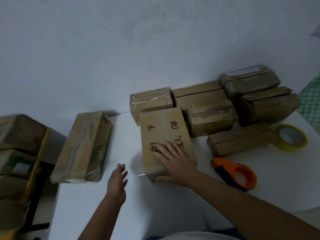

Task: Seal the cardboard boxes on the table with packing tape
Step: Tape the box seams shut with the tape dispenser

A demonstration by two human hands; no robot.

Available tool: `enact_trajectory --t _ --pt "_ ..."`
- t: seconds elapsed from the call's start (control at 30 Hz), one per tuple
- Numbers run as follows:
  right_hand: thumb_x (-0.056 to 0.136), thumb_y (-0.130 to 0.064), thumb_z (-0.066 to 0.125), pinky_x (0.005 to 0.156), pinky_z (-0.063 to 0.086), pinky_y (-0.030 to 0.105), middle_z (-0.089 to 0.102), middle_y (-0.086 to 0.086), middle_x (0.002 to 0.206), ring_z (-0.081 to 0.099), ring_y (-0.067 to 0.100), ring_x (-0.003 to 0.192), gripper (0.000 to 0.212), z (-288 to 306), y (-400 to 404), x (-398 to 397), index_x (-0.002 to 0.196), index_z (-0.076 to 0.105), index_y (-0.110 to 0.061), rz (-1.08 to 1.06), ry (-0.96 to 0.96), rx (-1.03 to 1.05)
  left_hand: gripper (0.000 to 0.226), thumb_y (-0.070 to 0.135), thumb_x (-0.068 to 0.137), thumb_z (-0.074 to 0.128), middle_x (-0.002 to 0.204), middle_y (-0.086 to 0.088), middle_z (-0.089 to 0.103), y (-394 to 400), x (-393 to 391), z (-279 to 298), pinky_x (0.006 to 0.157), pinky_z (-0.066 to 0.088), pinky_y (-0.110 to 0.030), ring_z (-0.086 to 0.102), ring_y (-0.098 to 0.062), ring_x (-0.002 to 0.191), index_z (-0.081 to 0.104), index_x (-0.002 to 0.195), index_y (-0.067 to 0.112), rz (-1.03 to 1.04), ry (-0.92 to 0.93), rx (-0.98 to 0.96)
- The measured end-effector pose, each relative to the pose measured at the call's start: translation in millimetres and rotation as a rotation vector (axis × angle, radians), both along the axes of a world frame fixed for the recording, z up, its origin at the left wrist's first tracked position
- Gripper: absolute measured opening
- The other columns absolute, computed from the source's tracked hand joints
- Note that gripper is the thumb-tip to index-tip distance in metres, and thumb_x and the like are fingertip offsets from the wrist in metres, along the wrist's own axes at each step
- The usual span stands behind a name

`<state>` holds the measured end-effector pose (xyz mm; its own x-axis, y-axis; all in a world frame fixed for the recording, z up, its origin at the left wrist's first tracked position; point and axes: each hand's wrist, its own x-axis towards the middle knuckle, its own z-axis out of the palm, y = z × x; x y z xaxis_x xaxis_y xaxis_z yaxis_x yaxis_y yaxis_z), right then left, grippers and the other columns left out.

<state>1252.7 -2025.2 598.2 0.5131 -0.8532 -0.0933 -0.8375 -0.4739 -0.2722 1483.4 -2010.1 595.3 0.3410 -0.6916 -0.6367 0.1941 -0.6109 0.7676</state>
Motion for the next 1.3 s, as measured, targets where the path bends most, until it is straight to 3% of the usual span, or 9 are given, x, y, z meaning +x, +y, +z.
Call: enact_trajectory --t 0.1,0.23,0.37,0.47,0.83,1.13,1.2,1.3 --pt "0.084 -0.077 0.035 0.117 -0.01 0.047 -0.009 -0.003 0.163 -0.011 0.024 0.149 0.092 -2 -4 14 0.155 0.009 -0.024 -0.005 0.077 -0.04 0.055 0.047 0.103 0.039 0.138 -0.014 0.058 29 1 -18 0.107 0.036 -0.037 0.055 -0.025 0.124 0.058 0.129 0.002 0.06 0.394 0.217" --pt "0.085 -0.08 0.022 0.119 -0.003 0.05 0.002 -0.003 0.163 -0.003 0.026 0.15 0.092 -7 -2 20 0.156 0.01 -0.023 -0.035 0.15 -0.071 0.062 0.061 0.096 0.042 0.117 -0.007 0.072 37 -8 -17 0.093 0.045 -0.032 0.064 -0.016 0.111 0.067 0.117 0.008 0.079 0.577 0.129" --pt "0.082 -0.084 0.013 0.12 0.006 0.05 0.004 -0.005 0.163 0.001 0.024 0.15 0.094 -8 -2 19 0.155 0.011 -0.025 -0.054 0.137 -0.068 0.03 0.038 0.091 0.065 0.092 -0.002 0.073 38 -8 -16 0.088 0.048 -0.032 0.07 -0.012 0.09 0.072 0.102 0.011 0.098 0.456 -0.001" --pt "0.082 -0.085 0.012 0.12 0.008 0.049 0.007 -0.006 0.163 0.003 0.023 0.15 0.094 -8 -1 21 0.155 0.014 -0.026 -0.072 0.121 -0.065 0.014 0.028 0.088 0.069 0.088 -0.004 0.068 41 -3 -17 0.089 0.049 -0.032 0.068 -0.012 0.083 0.074 0.092 0.015 0.025 0.411 -0.091" --pt "0.083 -0.084 0.016 0.119 0.014 0.051 0.013 -0.005 0.162 0.008 0.024 0.15 0.092 -9 0 21 0.154 0.019 -0.026 -0.075 0.112 -0.067 0.015 0.016 0.095 0.062 0.079 -0.008 0.058 35 -9 -27 0.087 0.049 -0.031 0.055 -0.015 0.077 0.066 0.083 0.009 -0.048 0.206 -0.266" --pt "0.085 -0.082 0.015 0.119 0.01 0.05 0.01 -0.005 0.163 0.006 0.024 0.15 0.09 -9 -3 23 0.154 0.017 -0.026 -0.09 0.106 -0.055 0.012 0.014 0.098 0.06 0.093 -0.01 0.067 10 -33 -37 0.089 0.05 -0.04 0.06 -0.022 0.092 0.063 0.098 0.003 -0.134 0.119 -0.285" --pt "0.085 -0.082 0.012 0.119 0.009 0.051 0.009 -0.005 0.163 0.003 0.025 0.15 0.089 -9 -3 24 0.155 0.016 -0.026 -0.097 0.109 -0.052 0.011 0.018 0.101 0.055 0.097 -0.006 0.066 10 -37 -36 0.089 0.05 -0.041 0.06 -0.022 0.094 0.06 0.101 0.008 -0.176 0.078 -0.288" --pt "0.086 -0.081 0.015 0.119 0.01 0.052 0.009 -0.004 0.163 0.003 0.025 0.15 0.088 -11 -3 25 0.155 0.015 -0.026 -0.093 0.106 -0.05 0.011 0.03 0.105 0.044 0.124 0.002 0.057 11 -44 -35 0.1 0.049 -0.044 0.057 -0.02 0.114 0.053 0.111 0.025 -0.255 0.002 -0.246"
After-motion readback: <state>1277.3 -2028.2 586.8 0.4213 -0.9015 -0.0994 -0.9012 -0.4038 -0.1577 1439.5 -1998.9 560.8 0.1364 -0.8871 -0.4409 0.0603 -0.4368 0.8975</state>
